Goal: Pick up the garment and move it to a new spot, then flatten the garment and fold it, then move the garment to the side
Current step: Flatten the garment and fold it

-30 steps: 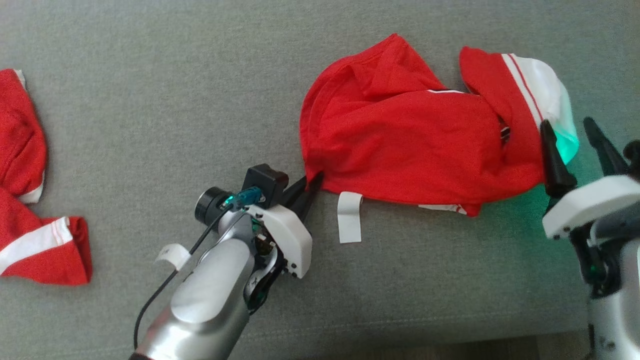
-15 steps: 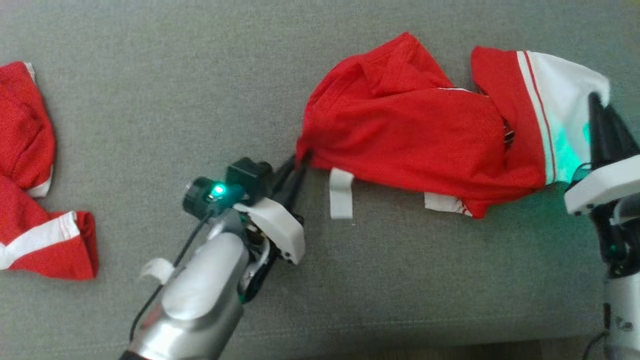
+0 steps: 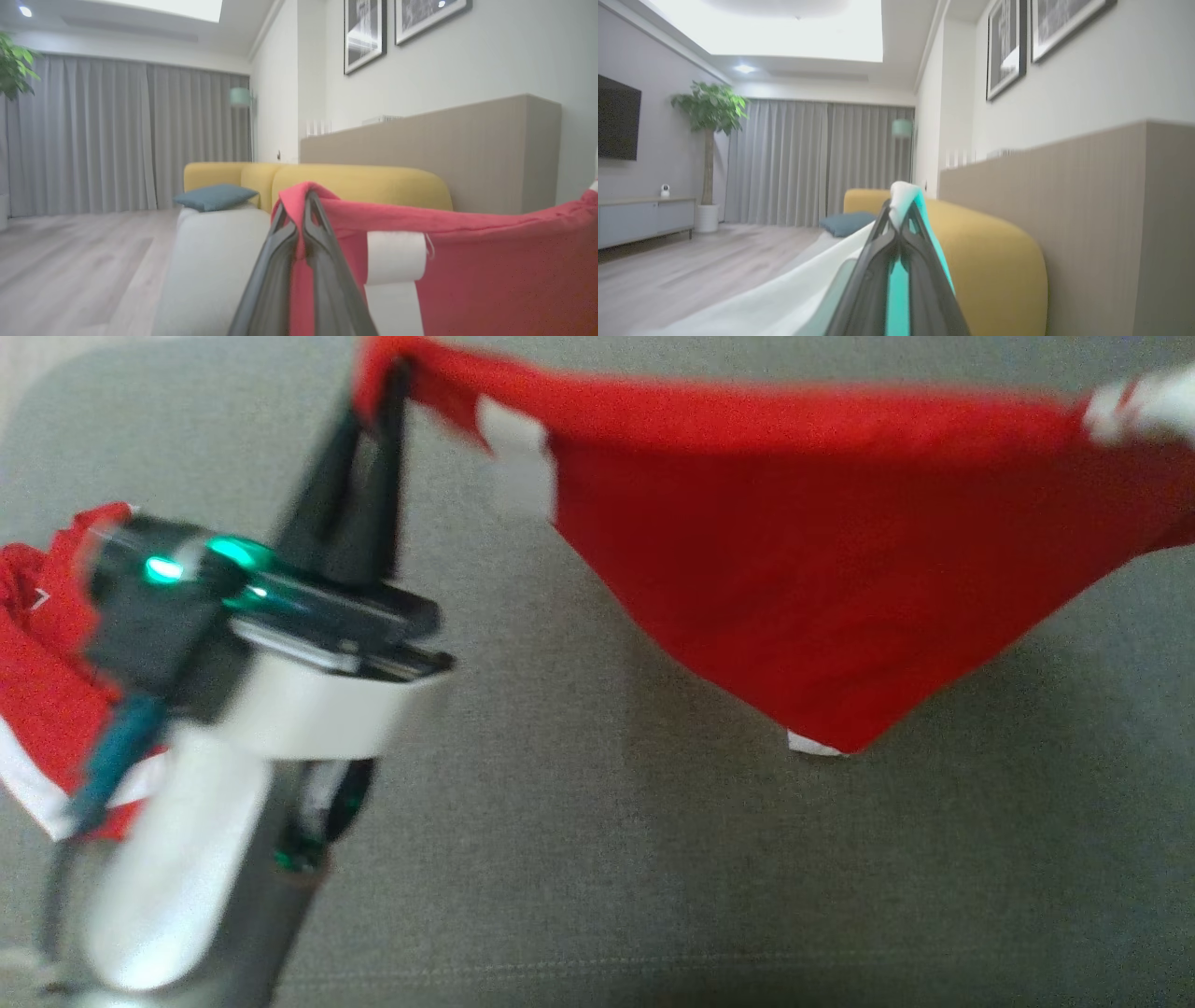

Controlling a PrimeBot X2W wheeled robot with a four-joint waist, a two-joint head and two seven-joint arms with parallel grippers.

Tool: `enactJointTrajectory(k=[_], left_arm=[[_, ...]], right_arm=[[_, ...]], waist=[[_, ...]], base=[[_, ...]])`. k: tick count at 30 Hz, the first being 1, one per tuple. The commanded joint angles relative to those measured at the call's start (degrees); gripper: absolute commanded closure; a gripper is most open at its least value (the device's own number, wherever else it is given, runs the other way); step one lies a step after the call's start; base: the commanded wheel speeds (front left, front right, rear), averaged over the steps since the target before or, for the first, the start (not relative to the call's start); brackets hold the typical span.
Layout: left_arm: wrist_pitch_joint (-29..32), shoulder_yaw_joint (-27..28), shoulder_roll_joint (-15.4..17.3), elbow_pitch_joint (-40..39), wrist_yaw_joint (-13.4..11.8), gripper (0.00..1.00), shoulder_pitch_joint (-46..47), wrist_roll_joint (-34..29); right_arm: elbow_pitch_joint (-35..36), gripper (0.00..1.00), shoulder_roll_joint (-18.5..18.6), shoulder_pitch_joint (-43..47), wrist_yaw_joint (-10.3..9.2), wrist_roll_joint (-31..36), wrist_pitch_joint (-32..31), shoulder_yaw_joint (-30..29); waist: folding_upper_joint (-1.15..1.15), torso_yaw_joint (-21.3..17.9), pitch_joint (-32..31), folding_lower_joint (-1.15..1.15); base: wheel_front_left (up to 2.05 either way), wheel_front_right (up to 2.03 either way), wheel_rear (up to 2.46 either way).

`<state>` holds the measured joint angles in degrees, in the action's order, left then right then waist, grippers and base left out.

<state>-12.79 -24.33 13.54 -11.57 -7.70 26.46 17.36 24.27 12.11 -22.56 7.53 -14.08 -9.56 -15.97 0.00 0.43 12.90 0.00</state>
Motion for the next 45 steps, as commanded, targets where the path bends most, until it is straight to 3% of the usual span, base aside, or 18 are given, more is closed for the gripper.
enactJointTrajectory(k=[1, 9, 17, 25, 30, 35, 45], left_arm=[[1.8, 3.8, 2.9, -6.0, -0.6, 1.00, 4.4, -0.8], [9.7, 6.7, 6.6, -15.7, -0.2, 1.00, 11.2, -1.1], [12.7, 6.4, 5.3, -9.3, 1.9, 1.00, 16.0, 3.7], [5.3, 7.9, 1.2, 14.9, 6.5, 1.00, 27.3, 8.4], [-0.8, 10.1, -0.7, 31.6, 8.9, 1.00, 38.0, 8.7], [-2.1, 12.2, -1.6, 44.7, 11.0, 1.00, 45.2, 7.5], [-2.2, 11.7, -5.4, 73.0, 12.4, 1.00, 42.2, 7.7]], right_arm=[[4.5, 1.00, 2.2, -4.0, -0.04, -0.3, -1.3, 0.0], [9.0, 1.00, 4.6, -11.8, -0.04, -1.5, -6.0, -1.3], [2.3, 1.00, 6.0, -16.1, -0.04, -3.1, -8.2, 3.1], [-19.3, 1.00, 5.6, -31.4, -0.04, -6.9, -2.5, 12.7], [-34.6, 1.00, 4.4, -44.4, -0.04, -5.2, 8.5, 19.5], [-50.4, 1.00, 1.3, -53.1, -0.04, -4.4, 18.2, 26.3], [-79.4, 1.00, -5.6, -49.8, -0.04, -11.0, 21.0, 36.5]], waist=[[0.00, 1.1, -1.7, 0.00], [0.00, 2.0, -3.9, 0.00], [0.00, 2.4, -2.6, 0.00], [0.00, 1.8, 1.7, 0.00], [0.00, 0.9, 3.1, 0.00], [0.00, -0.7, 5.0, 0.00], [0.00, -1.8, 9.7, 0.00]], base=[[0.00, 0.00, 0.00], [0.00, 0.00, 0.00], [0.00, 0.00, 0.00], [0.00, 0.00, 0.00], [0.00, 0.00, 0.00], [0.00, 0.00, 0.00], [0.00, 0.00, 0.00]])
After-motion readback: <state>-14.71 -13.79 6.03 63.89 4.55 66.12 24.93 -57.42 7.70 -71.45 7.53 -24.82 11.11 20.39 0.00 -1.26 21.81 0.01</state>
